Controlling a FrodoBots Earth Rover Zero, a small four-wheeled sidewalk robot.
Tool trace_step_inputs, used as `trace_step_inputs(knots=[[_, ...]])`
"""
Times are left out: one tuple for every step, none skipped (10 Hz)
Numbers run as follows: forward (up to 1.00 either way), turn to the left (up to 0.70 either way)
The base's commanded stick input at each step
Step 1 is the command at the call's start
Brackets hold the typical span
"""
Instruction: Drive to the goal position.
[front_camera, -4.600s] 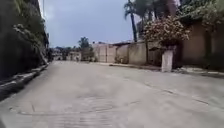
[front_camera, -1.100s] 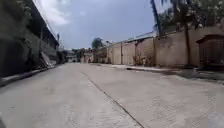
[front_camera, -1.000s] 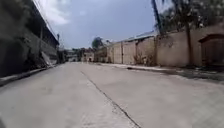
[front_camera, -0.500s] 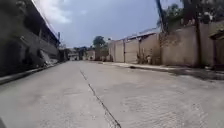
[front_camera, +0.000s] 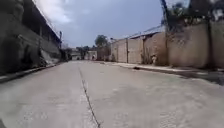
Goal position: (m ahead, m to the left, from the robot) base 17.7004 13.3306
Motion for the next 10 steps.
trace_step_inputs(knots=[[1.00,0.00],[1.00,0.00],[1.00,0.00],[1.00,0.00],[1.00,0.00],[1.00,0.00],[1.00,0.00],[1.00,0.00],[1.00,0.00],[1.00,0.00]])
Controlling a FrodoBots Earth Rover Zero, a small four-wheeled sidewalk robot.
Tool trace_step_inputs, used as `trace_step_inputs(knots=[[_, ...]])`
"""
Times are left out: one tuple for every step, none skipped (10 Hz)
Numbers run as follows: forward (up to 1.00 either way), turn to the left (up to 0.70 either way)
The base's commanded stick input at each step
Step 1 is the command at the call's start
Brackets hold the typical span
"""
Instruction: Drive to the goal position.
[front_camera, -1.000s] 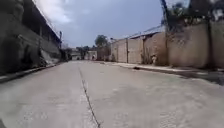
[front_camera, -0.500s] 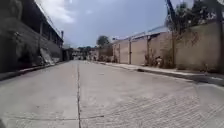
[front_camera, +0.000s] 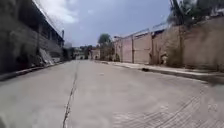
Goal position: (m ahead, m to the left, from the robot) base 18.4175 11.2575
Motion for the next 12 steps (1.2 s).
trace_step_inputs(knots=[[1.00,0.00],[1.00,0.00],[1.00,0.00],[1.00,0.00],[1.00,0.00],[1.00,0.00],[1.00,0.00],[1.00,0.00],[1.00,0.00],[1.00,0.00],[1.00,0.00],[1.00,0.00]])
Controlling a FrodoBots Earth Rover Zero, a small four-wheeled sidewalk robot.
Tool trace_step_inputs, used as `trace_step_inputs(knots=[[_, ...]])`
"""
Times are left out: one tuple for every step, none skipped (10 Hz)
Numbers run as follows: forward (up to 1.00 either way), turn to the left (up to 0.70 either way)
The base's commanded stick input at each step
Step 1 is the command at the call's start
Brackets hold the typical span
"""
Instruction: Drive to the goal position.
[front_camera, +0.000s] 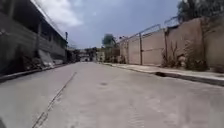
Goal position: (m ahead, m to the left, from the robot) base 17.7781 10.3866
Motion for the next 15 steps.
trace_step_inputs(knots=[[1.00,0.00],[1.00,0.00],[1.00,0.00],[1.00,0.00],[1.00,0.00],[1.00,0.00],[1.00,0.00],[1.00,0.00],[1.00,0.00],[1.00,0.00],[1.00,0.00],[1.00,0.00],[1.00,0.00],[1.00,0.00],[1.00,0.00]])
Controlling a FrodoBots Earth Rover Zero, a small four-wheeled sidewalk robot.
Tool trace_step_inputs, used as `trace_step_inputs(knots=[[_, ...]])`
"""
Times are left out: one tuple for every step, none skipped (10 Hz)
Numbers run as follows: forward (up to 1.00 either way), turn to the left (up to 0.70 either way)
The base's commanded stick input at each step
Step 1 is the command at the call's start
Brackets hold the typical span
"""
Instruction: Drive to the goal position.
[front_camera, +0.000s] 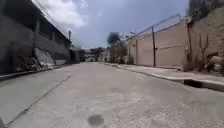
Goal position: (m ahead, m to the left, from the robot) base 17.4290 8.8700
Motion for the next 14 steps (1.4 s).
trace_step_inputs(knots=[[1.00,0.00],[1.00,0.00],[1.00,0.00],[1.00,0.00],[1.00,0.00],[1.00,-0.01],[1.00,-0.03],[1.00,-0.07],[1.00,-0.36],[1.00,-0.39],[1.00,-0.26],[1.00,-0.07],[1.00,0.00],[1.00,0.00]])
